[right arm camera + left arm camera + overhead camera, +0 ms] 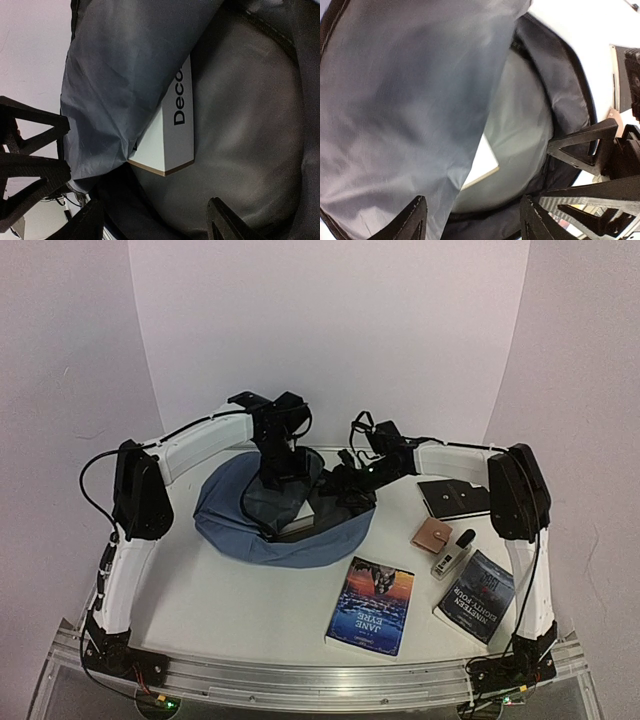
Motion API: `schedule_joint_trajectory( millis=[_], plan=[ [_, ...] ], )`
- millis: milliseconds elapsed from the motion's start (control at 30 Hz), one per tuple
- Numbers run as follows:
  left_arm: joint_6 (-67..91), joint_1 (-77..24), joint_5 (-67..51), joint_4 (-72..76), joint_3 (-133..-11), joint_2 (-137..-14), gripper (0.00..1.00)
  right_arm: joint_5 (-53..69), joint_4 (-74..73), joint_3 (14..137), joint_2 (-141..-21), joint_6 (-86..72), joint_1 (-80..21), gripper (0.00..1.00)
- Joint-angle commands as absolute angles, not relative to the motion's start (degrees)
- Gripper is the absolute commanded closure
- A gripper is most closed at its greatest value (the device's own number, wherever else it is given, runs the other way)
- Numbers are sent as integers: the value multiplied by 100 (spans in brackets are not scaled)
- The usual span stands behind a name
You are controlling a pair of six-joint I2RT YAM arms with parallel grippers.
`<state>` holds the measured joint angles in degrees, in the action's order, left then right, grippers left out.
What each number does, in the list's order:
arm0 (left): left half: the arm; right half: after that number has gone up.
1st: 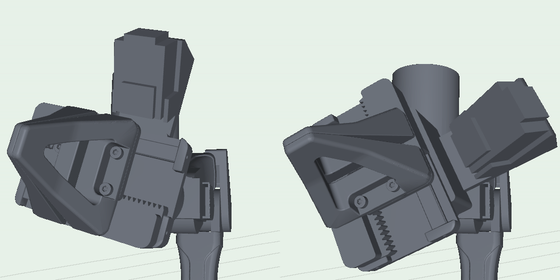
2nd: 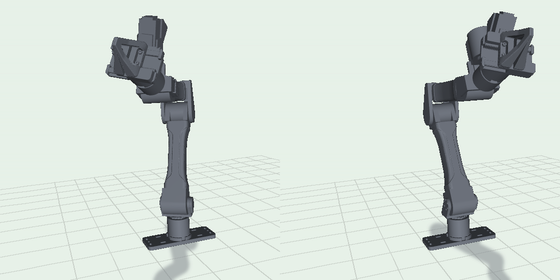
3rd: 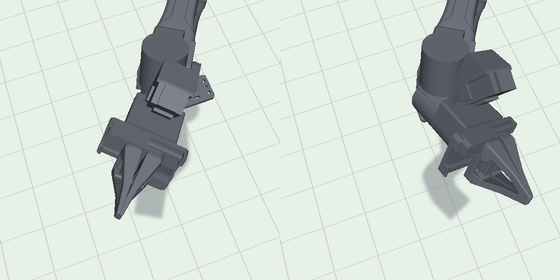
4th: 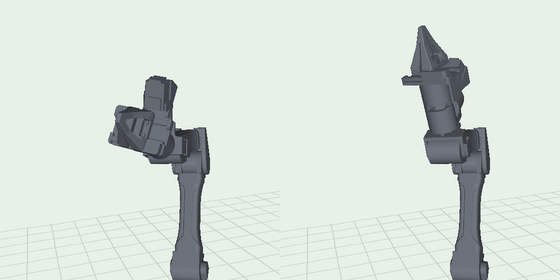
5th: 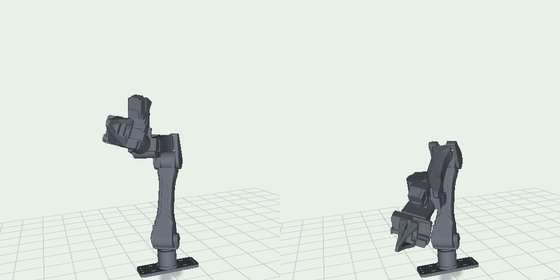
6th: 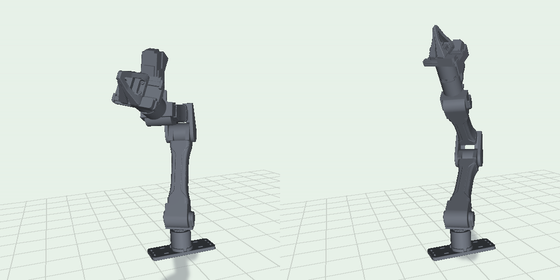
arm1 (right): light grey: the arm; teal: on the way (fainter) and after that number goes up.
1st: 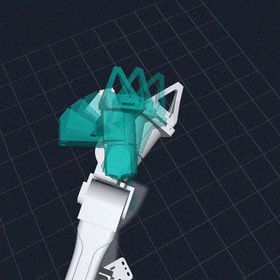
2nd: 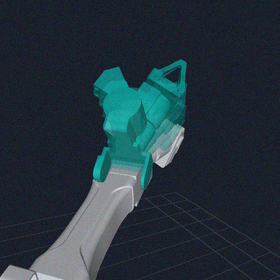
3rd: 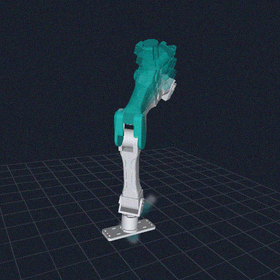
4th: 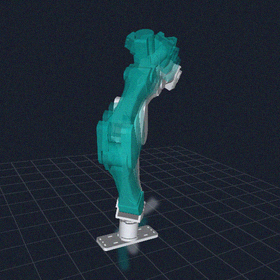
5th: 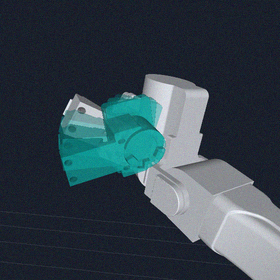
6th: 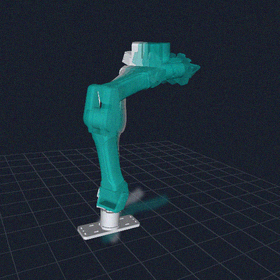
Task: Pack the student bag
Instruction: Adjust the book in the student bag.
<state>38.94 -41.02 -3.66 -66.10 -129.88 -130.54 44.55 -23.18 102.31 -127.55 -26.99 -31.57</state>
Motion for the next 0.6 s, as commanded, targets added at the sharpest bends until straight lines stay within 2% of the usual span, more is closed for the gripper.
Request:
schedule_joint_trajectory(
  millis=[0, 300, 333, 367, 500, 567],
  plan=[
    [3706, -4151, 136, -7071, -13495, -13500, 35, 4183, -1919, 10030, -12642, -2807, -3182, 31],
    [3577, -4149, 501, -7520, -13784, -14142, 37, 4239, -1867, 10068, -12782, -2946, -3192, 35],
    [3575, -4149, 543, -7569, -13804, -14178, 40, 4245, -1857, 10065, -12801, -2952, -3194, 35],
    [3581, -4149, 571, -7595, -13807, -14199, 47, 4252, -1853, 10071, -12822, -2953, -3191, 35],
    [3593, -4148, 427, -7580, -13832, -14181, 84, 4224, -1850, 10069, -12876, -2924, -3190, 36],
    [3610, -4148, 189, -7478, -13764, -14093, 95, 4197, -1853, 10079, -12888, -2895, -3190, 36]
  ],
)
